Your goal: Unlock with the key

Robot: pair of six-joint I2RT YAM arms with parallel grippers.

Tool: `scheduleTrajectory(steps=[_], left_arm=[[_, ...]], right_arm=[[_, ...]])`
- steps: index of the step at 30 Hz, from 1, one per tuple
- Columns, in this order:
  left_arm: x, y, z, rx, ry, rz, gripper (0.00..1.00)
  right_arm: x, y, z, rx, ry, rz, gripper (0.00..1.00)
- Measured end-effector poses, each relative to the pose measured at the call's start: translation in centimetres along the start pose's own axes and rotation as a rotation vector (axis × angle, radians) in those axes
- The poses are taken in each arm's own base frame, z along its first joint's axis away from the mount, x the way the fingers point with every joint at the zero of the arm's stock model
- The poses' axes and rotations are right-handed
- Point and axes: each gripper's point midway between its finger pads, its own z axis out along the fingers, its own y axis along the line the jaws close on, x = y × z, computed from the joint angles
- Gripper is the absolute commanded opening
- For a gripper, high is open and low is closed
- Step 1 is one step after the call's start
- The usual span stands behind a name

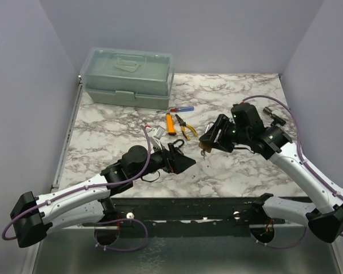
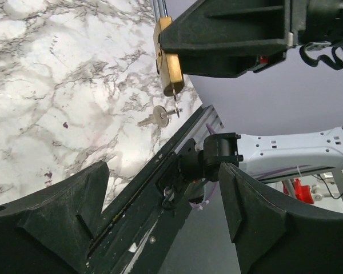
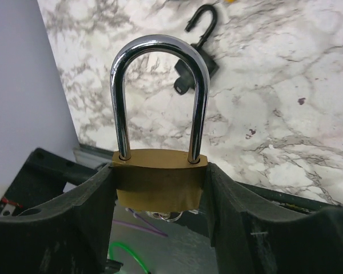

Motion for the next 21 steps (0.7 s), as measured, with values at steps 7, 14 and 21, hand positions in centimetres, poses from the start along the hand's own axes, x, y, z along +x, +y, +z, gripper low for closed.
scheduleTrajectory(steps=[7, 14, 21], left_arm=[[-0.7, 0.6, -1.1, -0.048, -0.033, 0.010, 0.84], [-2.8, 0.0, -2.9, -0.051, -0.129, 0.005, 0.81], [-4.5, 0.6, -4.9, -0.085, -0.234, -0.008, 0.71]], right_arm=[[3.9, 5.5, 1.5, -0.057, 0.099, -0.205, 0.00], [7.0, 7.2, 3.3, -0.053, 0.154, -0.290, 0.00], [8.1, 8.2, 4.4, -0.043, 0.152, -0.328, 0.00]])
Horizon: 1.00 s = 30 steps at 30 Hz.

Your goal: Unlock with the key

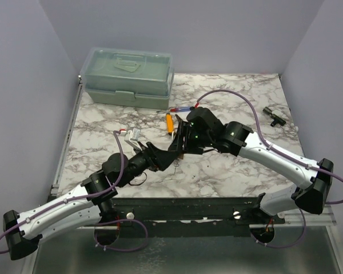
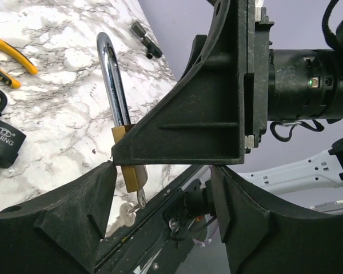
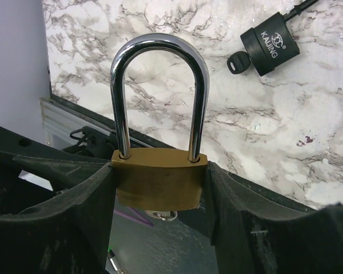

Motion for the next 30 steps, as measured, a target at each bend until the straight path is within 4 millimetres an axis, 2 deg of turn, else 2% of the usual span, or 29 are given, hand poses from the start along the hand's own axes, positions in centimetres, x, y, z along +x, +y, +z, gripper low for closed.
scheduleTrajectory(steps=[12, 23, 26, 30], left_arm=[[0.9, 1.6, -0.4, -0.037, 0.009, 0.005, 0.70], [1.0, 2.5, 0.0, -0.073, 0.003, 0.017, 0.50], [1.4, 3.1, 0.3, -0.097, 0.011, 0.022, 0.38], [1.3, 2.9, 0.5, -0.094, 0.006, 0.020, 0.09]], right_arm=[[-0.7, 1.3, -0.1, -0.017, -0.029, -0.008, 0.00], [0.1, 1.8, 0.2, -0.021, -0.013, -0.025, 0.00], [0.3, 1.9, 0.2, -0.022, -0.010, -0.031, 0.00], [0.1, 2.1, 0.2, -0.027, -0.018, -0.033, 0.00]])
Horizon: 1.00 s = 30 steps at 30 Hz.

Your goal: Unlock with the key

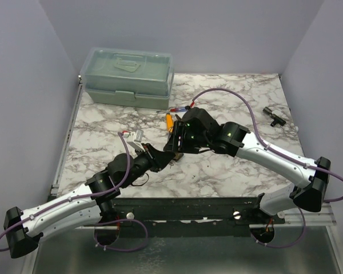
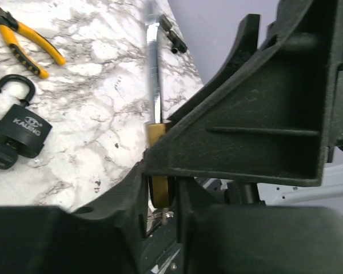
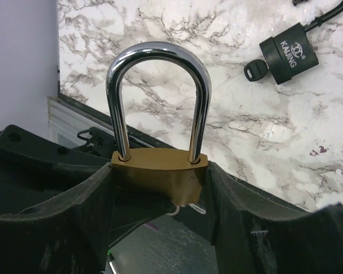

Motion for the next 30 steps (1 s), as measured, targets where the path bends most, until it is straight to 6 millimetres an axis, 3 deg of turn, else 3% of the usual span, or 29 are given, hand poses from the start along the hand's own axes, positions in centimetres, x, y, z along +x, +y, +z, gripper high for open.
scheduleTrajectory(steps=[1, 3, 4, 9, 12, 20, 26, 30], left_arm=[[-0.1, -0.2, 0.0, 0.004, -0.002, 0.001, 0.02], [-0.2, -0.2, 0.0, 0.002, -0.008, -0.002, 0.00], [-0.3, -0.1, 0.0, -0.001, -0.010, -0.002, 0.00], [-0.5, -0.2, -0.1, 0.002, -0.020, -0.004, 0.00], [-0.7, -0.4, -0.4, 0.009, -0.025, -0.005, 0.00], [-1.2, -0.6, -2.0, 0.024, -0.031, -0.020, 0.00], [-2.6, -2.5, -3.6, 0.109, -0.065, -0.073, 0.00], [-2.8, -3.8, -4.2, 0.169, -0.058, -0.103, 0.00]], right_arm=[[-0.1, 0.1, 0.0, -0.004, -0.004, 0.000, 0.00], [-0.3, 0.2, 0.0, -0.007, -0.012, -0.007, 0.02], [-0.3, 0.2, 0.0, -0.009, -0.014, -0.009, 0.09], [-0.5, 0.5, 0.0, -0.030, -0.029, -0.016, 0.68], [-0.6, 0.7, -0.6, -0.058, -0.049, -0.018, 0.85], [-3.2, 1.9, -6.4, -0.240, -0.275, -0.015, 0.82], [-2.2, 0.3, -8.8, -0.397, -0.409, -0.056, 0.74], [-2.0, 1.4, -9.8, -0.498, -0.440, -0.107, 0.65]])
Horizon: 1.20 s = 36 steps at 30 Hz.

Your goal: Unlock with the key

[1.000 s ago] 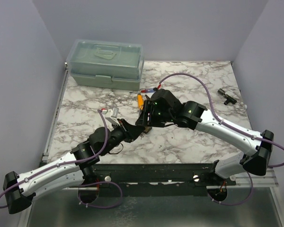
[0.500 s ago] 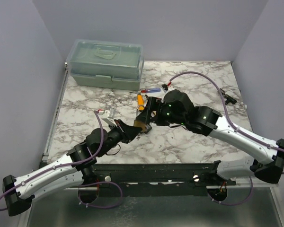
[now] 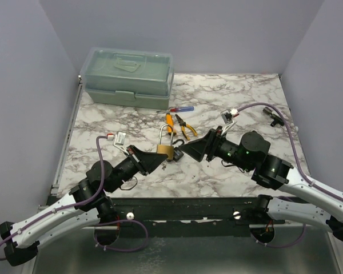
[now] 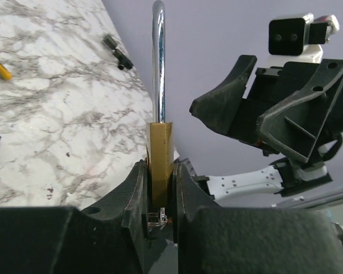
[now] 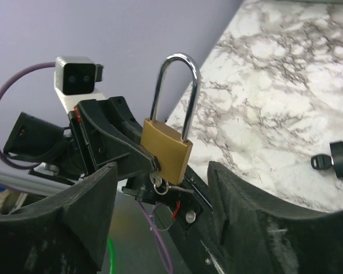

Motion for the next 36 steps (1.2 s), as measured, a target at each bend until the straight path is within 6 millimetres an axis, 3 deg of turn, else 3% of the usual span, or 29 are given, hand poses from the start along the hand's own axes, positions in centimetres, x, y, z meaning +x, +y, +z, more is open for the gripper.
scheduleTrajectory(steps=[6, 12, 25, 29, 33, 36], left_arm=[[0.2, -2.7, -0.3, 0.116, 0.034, -0.050, 0.00], [0.4, -4.8, -0.7, 0.207, 0.065, -0.077, 0.00], [-0.2, -7.1, -1.0, 0.309, 0.058, -0.103, 0.00], [-0.4, -7.7, -1.1, 0.336, 0.055, -0.107, 0.00], [-0.7, -8.3, -1.3, 0.362, 0.049, -0.110, 0.00], [-1.0, -8.7, -1.5, 0.381, 0.040, -0.114, 0.08]], right_arm=[[-0.1, 2.6, 0.4, -0.133, 0.011, -0.032, 0.57], [0.9, 3.4, 1.1, -0.188, 0.060, -0.036, 0.52], [1.1, 6.5, 0.5, -0.353, 0.091, -0.050, 0.40], [1.0, 6.9, 0.4, -0.375, 0.086, -0.052, 0.25], [0.7, 7.1, 0.4, -0.386, 0.079, -0.046, 0.01], [0.5, 7.6, 0.2, -0.403, 0.077, -0.034, 0.00]])
